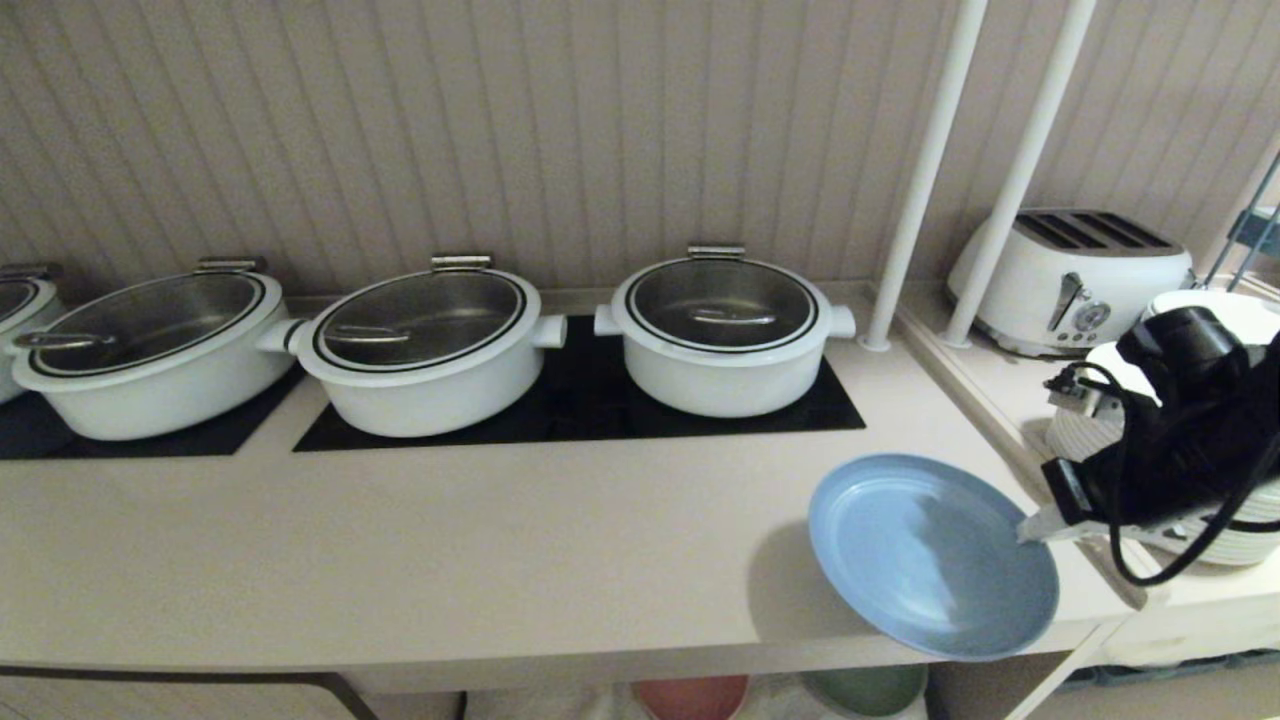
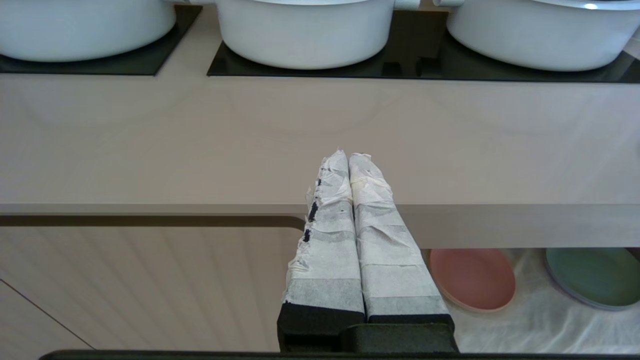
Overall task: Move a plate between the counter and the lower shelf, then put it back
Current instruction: Pick up the plate, then put the plate in the cupboard
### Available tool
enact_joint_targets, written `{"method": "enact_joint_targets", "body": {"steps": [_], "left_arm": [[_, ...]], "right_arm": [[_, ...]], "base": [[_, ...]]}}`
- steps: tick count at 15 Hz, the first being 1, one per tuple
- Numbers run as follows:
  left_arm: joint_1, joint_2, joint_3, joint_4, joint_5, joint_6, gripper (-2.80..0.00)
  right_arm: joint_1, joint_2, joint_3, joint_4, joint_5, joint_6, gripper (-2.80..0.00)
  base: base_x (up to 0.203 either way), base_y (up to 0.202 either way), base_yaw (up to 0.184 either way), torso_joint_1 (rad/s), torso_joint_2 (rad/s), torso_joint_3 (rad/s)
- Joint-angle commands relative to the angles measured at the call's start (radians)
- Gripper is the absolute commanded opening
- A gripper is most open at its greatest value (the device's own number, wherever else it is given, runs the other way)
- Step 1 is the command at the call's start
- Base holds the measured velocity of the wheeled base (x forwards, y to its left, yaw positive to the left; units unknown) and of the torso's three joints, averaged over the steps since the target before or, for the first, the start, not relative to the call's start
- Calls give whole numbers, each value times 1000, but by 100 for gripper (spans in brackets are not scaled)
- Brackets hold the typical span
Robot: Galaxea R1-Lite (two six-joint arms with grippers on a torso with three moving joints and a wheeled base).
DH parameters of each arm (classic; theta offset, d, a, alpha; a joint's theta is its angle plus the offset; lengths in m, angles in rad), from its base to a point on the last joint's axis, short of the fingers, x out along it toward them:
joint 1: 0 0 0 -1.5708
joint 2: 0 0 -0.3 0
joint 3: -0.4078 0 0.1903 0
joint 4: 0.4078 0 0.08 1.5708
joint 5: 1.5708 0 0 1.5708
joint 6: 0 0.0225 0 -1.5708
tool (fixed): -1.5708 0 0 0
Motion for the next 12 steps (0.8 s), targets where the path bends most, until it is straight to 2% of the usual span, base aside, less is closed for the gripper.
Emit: {"method": "enact_joint_targets", "body": {"steps": [1, 6, 12], "left_arm": [[0, 0, 0, 0, 0, 0, -280], [0, 0, 0, 0, 0, 0, -280], [0, 0, 0, 0, 0, -1, -280]], "right_arm": [[1, -86, 62, 3, 20, 0, -280], [0, -200, 193, -5, 33, -3, -280], [0, -307, 362, -89, 33, -1, -280]], "base": [[0, 0, 0, 0, 0, 0], [0, 0, 0, 0, 0, 0], [0, 0, 0, 0, 0, 0]]}}
